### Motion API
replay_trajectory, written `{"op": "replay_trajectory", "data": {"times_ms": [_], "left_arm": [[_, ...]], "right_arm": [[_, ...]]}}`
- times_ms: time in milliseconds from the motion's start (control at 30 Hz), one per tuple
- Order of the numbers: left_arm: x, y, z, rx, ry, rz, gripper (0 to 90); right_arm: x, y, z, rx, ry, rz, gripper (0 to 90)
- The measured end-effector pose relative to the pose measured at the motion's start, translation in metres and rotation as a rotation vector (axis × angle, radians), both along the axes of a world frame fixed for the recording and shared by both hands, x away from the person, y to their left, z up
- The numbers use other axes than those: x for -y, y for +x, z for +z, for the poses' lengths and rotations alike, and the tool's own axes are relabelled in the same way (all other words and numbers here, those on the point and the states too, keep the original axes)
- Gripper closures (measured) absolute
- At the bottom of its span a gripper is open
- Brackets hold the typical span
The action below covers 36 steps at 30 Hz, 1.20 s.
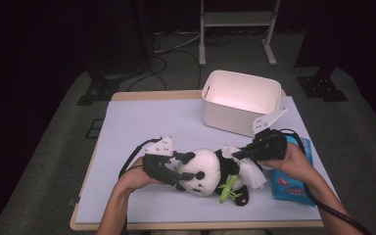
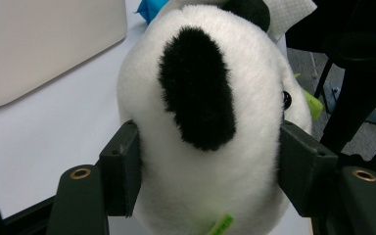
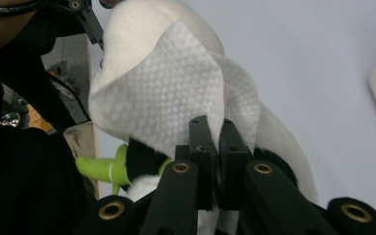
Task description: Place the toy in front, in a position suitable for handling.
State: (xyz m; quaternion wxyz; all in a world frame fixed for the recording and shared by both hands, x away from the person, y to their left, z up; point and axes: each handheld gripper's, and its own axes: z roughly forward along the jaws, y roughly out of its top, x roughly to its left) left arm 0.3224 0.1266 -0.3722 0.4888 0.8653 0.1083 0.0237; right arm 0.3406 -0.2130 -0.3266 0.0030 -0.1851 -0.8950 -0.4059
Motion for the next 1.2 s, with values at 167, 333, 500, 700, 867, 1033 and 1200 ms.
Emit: {"op": "replay_trajectory", "data": {"times_ms": [167, 333, 500, 700, 867, 1033, 1200], "left_arm": [[0.0, 0.002, 0.0, -0.034, -0.015, 0.009, 31.5], [-0.001, 0.005, 0.001, -0.081, -0.034, 0.04, 18.6], [-0.002, 0.007, -0.002, -0.132, -0.027, 0.047, 11.3], [-0.002, 0.004, -0.005, -0.087, -0.051, 0.004, 29.4], [0.004, 0.001, -0.004, -0.034, -0.044, -0.013, 32.2], [0.006, -0.001, -0.004, -0.014, -0.04, -0.009, 32.3], [0.01, -0.003, -0.003, -0.001, -0.044, -0.008, 32.5]], "right_arm": [[0.018, -0.002, -0.007, -0.011, -0.004, -0.031, 86.8], [0.027, -0.006, -0.013, -0.025, 0.0, -0.043, 86.8], [0.029, -0.009, -0.015, -0.033, 0.001, -0.036, 86.8], [0.027, -0.008, -0.009, -0.025, 0.003, -0.034, 86.7], [0.013, -0.006, 0.0, -0.022, 0.028, 0.004, 86.7], [-0.007, -0.003, -0.001, -0.025, 0.005, 0.036, 86.7], [-0.015, -0.003, 0.0, -0.026, -0.001, 0.048, 86.7]]}}
